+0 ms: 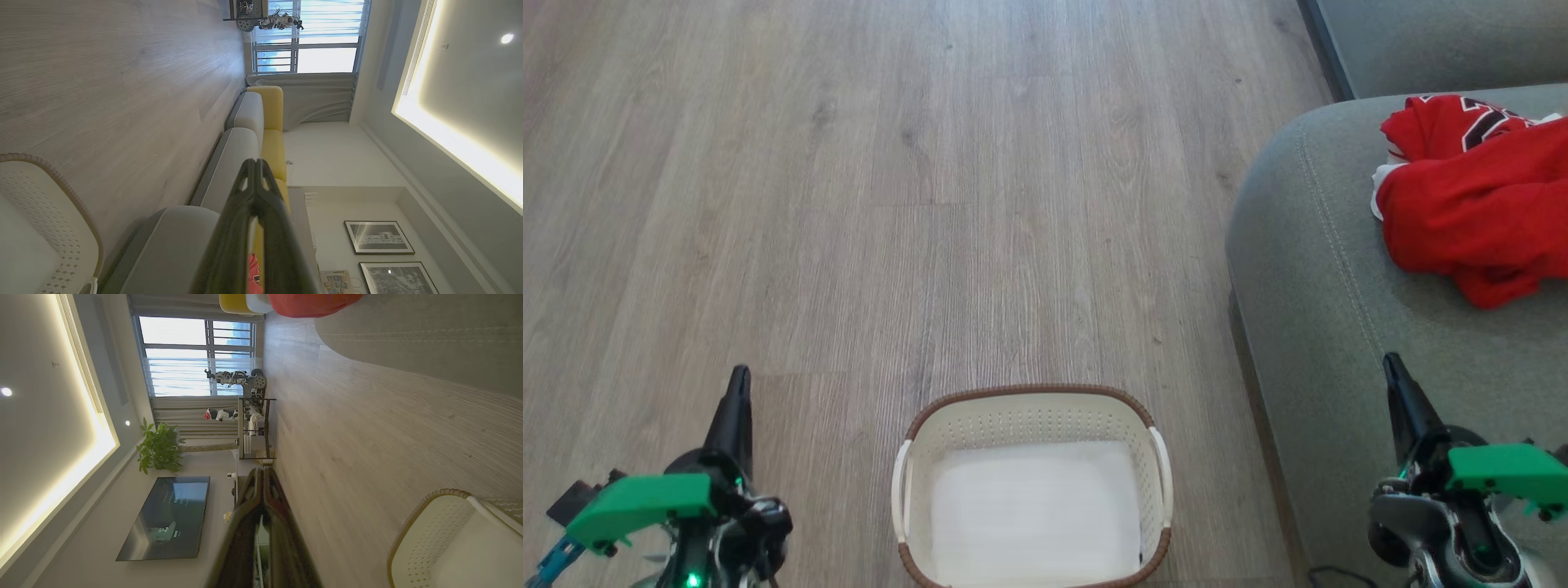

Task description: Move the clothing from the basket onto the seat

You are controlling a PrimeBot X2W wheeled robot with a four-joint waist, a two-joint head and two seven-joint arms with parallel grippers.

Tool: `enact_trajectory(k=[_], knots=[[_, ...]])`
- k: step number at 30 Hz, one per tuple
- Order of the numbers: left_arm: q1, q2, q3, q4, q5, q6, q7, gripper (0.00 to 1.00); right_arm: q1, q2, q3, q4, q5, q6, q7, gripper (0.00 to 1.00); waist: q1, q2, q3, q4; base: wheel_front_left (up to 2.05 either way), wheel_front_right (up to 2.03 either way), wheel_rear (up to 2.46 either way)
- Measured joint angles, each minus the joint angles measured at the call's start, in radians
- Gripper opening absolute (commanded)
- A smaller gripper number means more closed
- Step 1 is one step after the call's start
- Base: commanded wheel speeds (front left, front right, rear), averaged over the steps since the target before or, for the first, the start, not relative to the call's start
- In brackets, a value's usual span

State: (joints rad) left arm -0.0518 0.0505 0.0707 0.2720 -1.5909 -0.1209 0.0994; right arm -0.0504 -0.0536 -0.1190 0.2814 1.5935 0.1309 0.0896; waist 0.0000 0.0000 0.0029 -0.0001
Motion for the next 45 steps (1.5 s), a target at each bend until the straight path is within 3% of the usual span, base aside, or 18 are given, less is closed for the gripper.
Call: enact_trajectory(k=[45], knots=[[-0.005, -0.003, 0.005, 0.0, -0.017, -0.003, 0.005, 0.0, -0.007, 0.0, -0.006, 0.0, 0.019, 0.0, 0.011, 0.0, 0.0, 0.0, 0.0, 0.0, 0.0, 0.0, 0.0]])
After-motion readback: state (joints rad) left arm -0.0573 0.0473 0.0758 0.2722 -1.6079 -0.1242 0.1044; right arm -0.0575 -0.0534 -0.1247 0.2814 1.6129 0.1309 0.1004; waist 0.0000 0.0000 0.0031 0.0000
